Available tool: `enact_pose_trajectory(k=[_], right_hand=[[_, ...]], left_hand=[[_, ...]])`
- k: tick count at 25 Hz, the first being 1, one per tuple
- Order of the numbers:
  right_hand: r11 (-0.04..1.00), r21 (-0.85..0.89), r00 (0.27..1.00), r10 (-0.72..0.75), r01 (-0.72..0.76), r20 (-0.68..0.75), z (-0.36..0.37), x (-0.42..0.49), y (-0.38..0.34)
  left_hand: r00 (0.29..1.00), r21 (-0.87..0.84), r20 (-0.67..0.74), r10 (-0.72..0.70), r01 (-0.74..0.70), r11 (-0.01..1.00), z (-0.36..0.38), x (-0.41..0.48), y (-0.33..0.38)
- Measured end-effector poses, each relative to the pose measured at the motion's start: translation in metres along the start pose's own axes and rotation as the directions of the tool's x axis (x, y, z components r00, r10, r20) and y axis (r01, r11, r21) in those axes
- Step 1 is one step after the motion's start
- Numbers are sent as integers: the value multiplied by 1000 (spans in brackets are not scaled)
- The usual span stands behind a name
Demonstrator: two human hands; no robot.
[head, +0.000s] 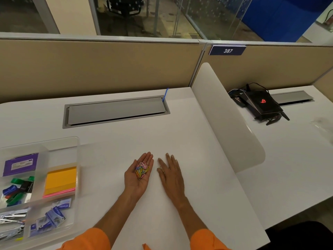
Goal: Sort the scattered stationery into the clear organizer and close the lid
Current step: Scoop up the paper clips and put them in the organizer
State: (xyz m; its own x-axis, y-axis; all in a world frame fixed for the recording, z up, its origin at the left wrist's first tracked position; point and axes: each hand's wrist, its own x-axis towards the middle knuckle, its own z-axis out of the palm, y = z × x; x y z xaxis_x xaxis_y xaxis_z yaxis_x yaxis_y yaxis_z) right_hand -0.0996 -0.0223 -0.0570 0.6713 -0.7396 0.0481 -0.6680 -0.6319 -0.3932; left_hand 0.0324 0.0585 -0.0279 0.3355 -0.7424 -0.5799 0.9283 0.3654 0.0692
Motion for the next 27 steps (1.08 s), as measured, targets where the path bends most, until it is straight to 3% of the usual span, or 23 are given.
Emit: enact_pose_trajectory(k=[7,10,14,22,27], right_hand=[[989,128,997,-64,69,-48,-5,-11,-7],[990,23,990,-135,136,-37,-14,-16,-3],[967,-132,972,-204,218,114,-28,-26,4],[997,-56,984,61,-52,168,-35,-5,5],[927,183,932,284,-328,227,-52,24,-1]], left_hand=[[1000,2,0,-9,9,1000,4,-3,1],[1000,6,10,-14,14,1000,4,-4,2],[1000,5,22,-9,9,1000,2,-5,4],[998,23,53,-37,36,999,-1,-2,0],[997,40,60,-44,42,998,-2,0,-2]])
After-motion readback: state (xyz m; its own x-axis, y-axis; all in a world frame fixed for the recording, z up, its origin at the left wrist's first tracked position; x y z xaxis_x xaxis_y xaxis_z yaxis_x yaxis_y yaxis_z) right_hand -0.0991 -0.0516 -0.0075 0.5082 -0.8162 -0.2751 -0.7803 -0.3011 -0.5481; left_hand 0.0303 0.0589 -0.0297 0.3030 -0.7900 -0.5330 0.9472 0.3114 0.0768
